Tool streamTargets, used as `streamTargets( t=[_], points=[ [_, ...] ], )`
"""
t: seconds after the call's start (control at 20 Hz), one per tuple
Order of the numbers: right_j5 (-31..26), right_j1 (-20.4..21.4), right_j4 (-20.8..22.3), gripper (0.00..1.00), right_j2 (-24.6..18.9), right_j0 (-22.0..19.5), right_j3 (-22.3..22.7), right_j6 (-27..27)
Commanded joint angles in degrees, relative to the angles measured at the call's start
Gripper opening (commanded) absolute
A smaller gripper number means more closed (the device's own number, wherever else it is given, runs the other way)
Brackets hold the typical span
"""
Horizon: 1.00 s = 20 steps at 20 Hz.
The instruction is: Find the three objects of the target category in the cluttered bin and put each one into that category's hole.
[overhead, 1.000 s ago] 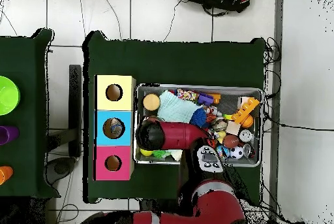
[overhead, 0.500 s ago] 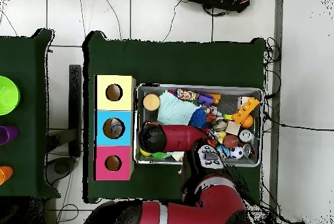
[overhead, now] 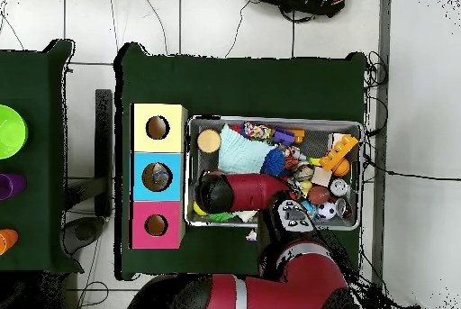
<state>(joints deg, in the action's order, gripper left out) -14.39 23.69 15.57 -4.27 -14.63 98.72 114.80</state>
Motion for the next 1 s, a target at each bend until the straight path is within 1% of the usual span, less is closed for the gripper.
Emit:
streamTargets(
  t=[0.05,0.25,0.4,0.5,0.6,0.75,0.8,1.0],
  points=[
    [-5.2,-1.7,4.8,1.0,-6.9,-3.6,7.1,-4.3],
    [-3.6,-1.8,4.4,1.0,-7.1,-2.1,7.6,-1.6],
    [-2.0,-1.9,3.5,1.0,-8.3,-1.8,8.1,0.1],
    [-2.9,-1.6,2.6,1.0,-9.9,-2.6,8.1,-0.1],
    [-3.9,-0.2,1.5,1.0,-11.1,-2.9,9.0,0.5],
    [-8.1,2.9,-0.6,1.0,-12.8,-3.4,9.7,0.4],
    [-9.3,3.3,-1.2,1.0,-13.2,-3.4,9.5,0.5],
    [-9.7,1.9,-1.3,1.0,-13.4,-3.2,7.8,0.3]
  ],
)
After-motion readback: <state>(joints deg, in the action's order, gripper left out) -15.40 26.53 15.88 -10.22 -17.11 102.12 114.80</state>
